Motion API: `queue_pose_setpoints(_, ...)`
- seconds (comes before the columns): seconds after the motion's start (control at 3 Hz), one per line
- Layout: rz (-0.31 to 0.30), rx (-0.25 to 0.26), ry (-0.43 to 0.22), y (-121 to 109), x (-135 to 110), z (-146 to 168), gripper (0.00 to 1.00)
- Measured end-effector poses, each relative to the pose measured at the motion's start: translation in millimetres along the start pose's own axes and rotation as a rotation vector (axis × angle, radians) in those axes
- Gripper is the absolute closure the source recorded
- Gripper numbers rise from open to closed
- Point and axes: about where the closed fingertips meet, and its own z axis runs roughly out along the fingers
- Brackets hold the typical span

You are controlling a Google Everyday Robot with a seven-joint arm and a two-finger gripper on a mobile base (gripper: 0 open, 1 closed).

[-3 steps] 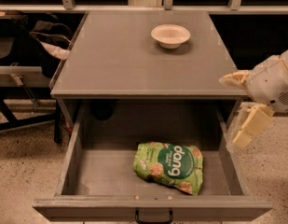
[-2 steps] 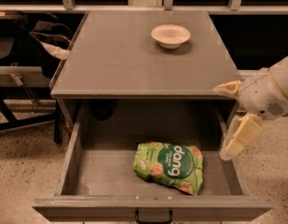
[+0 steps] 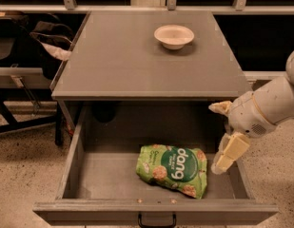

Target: Pick green rice chip bag from top drawer and place on counter

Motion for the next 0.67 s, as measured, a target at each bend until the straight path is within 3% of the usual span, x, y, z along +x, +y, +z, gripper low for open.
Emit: queue_pose_setpoints(0.67, 0.019, -0.048, 0.026, -7.7, 12.0, 52.6, 0.00)
